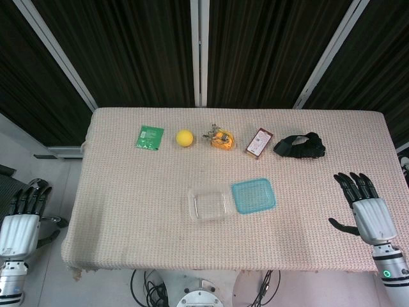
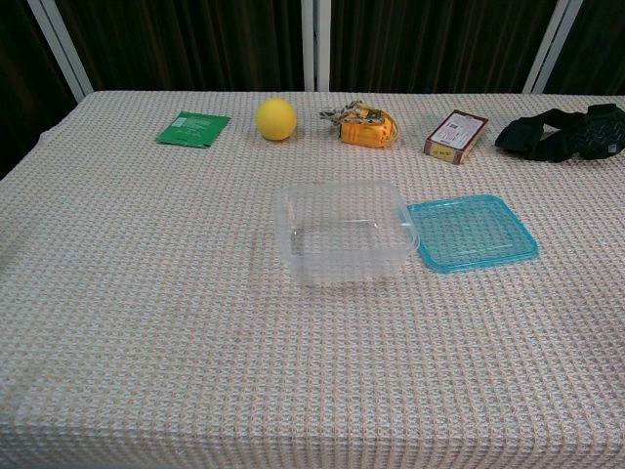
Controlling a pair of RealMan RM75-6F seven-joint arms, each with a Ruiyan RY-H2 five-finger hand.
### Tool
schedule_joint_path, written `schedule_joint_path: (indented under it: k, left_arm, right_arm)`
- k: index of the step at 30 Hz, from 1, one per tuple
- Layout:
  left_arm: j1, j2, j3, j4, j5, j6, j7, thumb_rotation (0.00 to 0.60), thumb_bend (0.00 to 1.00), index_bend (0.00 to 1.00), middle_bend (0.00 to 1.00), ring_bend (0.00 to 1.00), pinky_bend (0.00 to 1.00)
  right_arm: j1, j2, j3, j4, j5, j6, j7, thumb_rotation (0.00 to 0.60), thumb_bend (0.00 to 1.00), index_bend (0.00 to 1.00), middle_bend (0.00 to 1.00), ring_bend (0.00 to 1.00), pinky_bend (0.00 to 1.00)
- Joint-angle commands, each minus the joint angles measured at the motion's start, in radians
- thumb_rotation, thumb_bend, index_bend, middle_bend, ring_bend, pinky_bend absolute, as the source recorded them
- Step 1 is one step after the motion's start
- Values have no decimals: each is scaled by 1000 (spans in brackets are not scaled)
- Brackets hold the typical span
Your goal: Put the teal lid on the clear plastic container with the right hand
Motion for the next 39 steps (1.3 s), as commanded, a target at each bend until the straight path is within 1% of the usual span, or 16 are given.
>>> schedule_joint_path:
  k: [1, 3, 6, 9, 12, 13, 16, 19, 21, 25, 27, 31, 39]
  left_arm:
    - [-1, 0, -2, 0, -4, -5, 3, 600, 0, 77, 64, 0, 29]
    - [-5, -2, -2, 0, -5, -12, 2, 600, 0, 79, 64, 0, 29]
    - [-12, -5, -1, 1, -1, -24, 1, 600, 0, 79, 64, 0, 29]
    - [-13, -5, 2, -1, -2, -30, 0, 600, 0, 80, 64, 0, 30]
    - [-11, -2, 1, -6, -11, -32, 1, 600, 0, 80, 64, 0, 29]
    - [-11, 0, 0, -8, -14, -32, 2, 600, 0, 80, 64, 0, 30]
    - [-13, 2, -1, -12, -18, -37, 7, 600, 0, 81, 64, 0, 29]
    - [-17, 2, -3, -14, -26, -47, 5, 600, 0, 81, 64, 0, 29]
    - [-21, 2, -5, -10, -34, -56, 1, 600, 0, 81, 64, 0, 29]
    - [-28, -1, -9, 1, -45, -72, -12, 600, 0, 82, 65, 0, 29]
    - [-29, -2, -8, 7, -48, -77, -19, 600, 0, 82, 64, 0, 28]
    - [-36, -4, -9, 17, -60, -95, -33, 600, 0, 82, 64, 0, 27]
    - [-43, -8, -7, 28, -61, -107, -50, 600, 0, 82, 64, 0, 27]
  right_arm:
    - [12, 14, 4, -30, 27, -48, -12, 600, 42, 0, 109, 0, 0]
    - [25, 24, 9, -49, 45, -84, -25, 600, 37, 0, 126, 0, 0]
    - [70, 34, 28, -78, 77, -167, -57, 600, 26, 0, 154, 0, 0]
    - [145, 38, 55, -109, 124, -293, -104, 600, 26, 0, 150, 0, 0]
    - [240, 25, 88, -121, 183, -436, -171, 600, 26, 0, 125, 0, 0]
    - [280, 12, 101, -117, 211, -493, -203, 600, 26, 0, 98, 0, 0]
    - [372, -35, 125, -96, 286, -618, -276, 600, 26, 0, 40, 0, 0]
    - [450, -84, 141, -66, 368, -728, -303, 600, 26, 0, 14, 0, 0]
    - [495, -120, 146, -35, 428, -780, -325, 600, 26, 0, 4, 0, 0]
    - [563, -169, 133, -8, 524, -842, -376, 600, 26, 0, 0, 0, 0]
    - [588, -182, 124, -1, 559, -856, -395, 600, 26, 0, 0, 0, 0]
    - [639, -205, 97, 3, 637, -865, -447, 600, 26, 0, 0, 0, 0]
    - [701, -223, 36, -4, 739, -846, -506, 600, 26, 0, 0, 0, 0]
